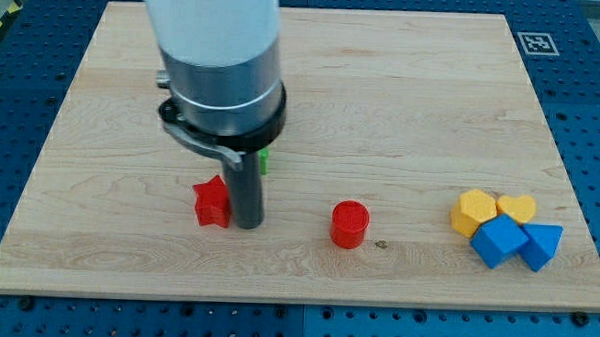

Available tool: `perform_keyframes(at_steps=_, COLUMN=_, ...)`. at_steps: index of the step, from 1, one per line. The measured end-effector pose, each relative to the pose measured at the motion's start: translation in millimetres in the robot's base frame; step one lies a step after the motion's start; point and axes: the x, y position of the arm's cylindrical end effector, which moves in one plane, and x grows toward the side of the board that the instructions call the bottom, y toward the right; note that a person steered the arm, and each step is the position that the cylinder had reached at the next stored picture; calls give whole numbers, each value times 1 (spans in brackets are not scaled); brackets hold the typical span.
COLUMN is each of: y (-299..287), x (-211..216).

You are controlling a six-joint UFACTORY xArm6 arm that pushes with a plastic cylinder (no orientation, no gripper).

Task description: Move the green star slightly above the red star

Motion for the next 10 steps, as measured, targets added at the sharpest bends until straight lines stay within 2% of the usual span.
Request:
perform_keyframes(at_steps=2, y=84, x=-9)
perform_keyframes(at_steps=3, y=84, x=-44)
perform_keyframes(at_steps=4, y=82, x=-75)
perform_keyframes(at_steps=5, y=77, x=-77)
perform_keyframes(at_steps=8, y=-9, x=-77)
perform_keyframes(at_steps=9, y=16, x=-77)
perform_keyframes(at_steps=10, y=82, x=-81)
